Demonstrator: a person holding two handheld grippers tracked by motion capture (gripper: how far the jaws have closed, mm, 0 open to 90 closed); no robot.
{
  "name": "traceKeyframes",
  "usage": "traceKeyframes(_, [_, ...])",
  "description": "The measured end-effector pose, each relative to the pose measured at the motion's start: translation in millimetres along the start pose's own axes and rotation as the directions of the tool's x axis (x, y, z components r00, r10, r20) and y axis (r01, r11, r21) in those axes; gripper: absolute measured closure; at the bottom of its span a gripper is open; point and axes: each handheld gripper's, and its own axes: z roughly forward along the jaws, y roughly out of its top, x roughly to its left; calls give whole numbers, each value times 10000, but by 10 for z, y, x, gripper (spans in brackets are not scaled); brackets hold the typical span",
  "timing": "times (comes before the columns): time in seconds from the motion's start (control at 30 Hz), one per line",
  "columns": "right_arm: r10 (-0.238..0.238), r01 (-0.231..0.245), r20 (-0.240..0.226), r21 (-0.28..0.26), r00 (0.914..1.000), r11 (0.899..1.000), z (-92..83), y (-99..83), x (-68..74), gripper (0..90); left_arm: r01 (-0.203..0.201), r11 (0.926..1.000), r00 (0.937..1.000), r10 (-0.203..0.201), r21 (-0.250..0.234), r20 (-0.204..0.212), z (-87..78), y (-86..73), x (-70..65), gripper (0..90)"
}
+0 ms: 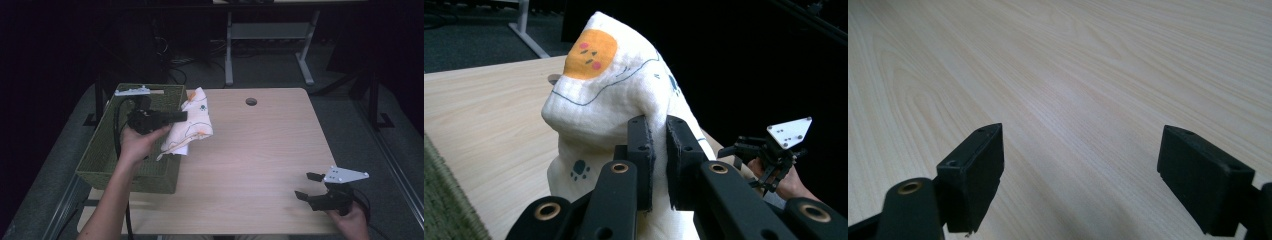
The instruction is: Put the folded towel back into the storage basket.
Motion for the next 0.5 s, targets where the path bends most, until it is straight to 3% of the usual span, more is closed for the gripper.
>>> traceKeyframes(0.5, [-40,39,29,72,10000,10000,17,8,9,185,284,9994,9994,-288,-195,-215,-231,-39,172,830])
